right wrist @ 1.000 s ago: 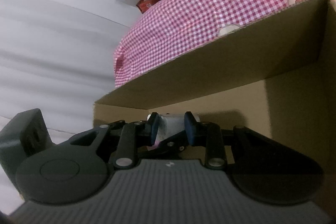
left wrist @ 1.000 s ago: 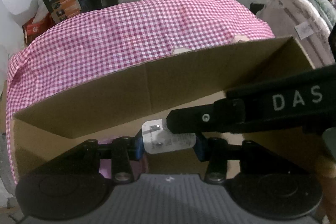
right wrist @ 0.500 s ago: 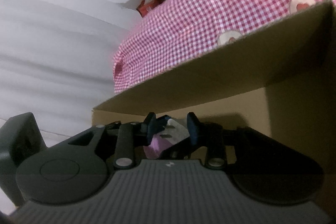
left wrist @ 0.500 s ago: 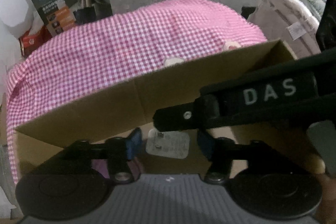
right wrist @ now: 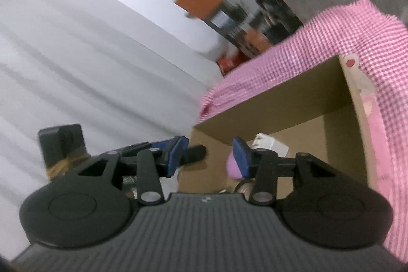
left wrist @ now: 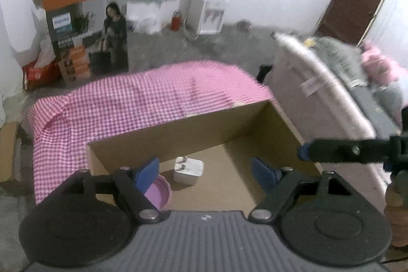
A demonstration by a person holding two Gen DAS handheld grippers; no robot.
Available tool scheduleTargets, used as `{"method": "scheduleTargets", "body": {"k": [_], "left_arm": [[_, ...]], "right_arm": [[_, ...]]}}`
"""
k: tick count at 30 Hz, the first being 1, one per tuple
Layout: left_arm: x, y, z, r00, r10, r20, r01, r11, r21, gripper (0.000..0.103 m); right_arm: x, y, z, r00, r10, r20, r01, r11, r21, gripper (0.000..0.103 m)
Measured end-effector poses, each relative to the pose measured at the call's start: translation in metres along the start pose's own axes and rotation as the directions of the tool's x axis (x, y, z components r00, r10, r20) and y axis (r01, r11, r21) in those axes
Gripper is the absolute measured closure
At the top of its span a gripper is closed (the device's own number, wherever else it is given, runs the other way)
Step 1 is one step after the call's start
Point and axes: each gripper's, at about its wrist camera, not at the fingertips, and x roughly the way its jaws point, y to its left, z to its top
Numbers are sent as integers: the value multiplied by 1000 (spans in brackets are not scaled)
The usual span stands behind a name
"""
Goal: Organize rigid objects
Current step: 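Withdraw the right gripper from the box back toward the table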
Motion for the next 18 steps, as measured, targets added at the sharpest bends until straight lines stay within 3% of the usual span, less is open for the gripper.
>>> {"method": "scheduleTargets", "body": {"k": [4, 8, 11, 18], "left_arm": [[-49, -15, -28, 997, -27, 67, 24, 999, 40, 16], [-80, -32, -73, 991, -79, 105, 73, 996, 60, 15], [-87, -45, -113, 987, -114, 114, 108, 993, 54, 15], [-75, -70, -193, 987, -116, 114, 112, 993, 41, 15]], "right_arm": [[-57, 13, -42, 996, 32, 79, -28, 998, -50, 55], [-94, 12, -92, 990, 11, 138, 1, 996, -84, 53], [-99, 3, -132, 988, -26, 150, 36, 997, -68, 52], [-69, -22, -193, 989, -126, 73, 129, 991, -35, 52]]}}
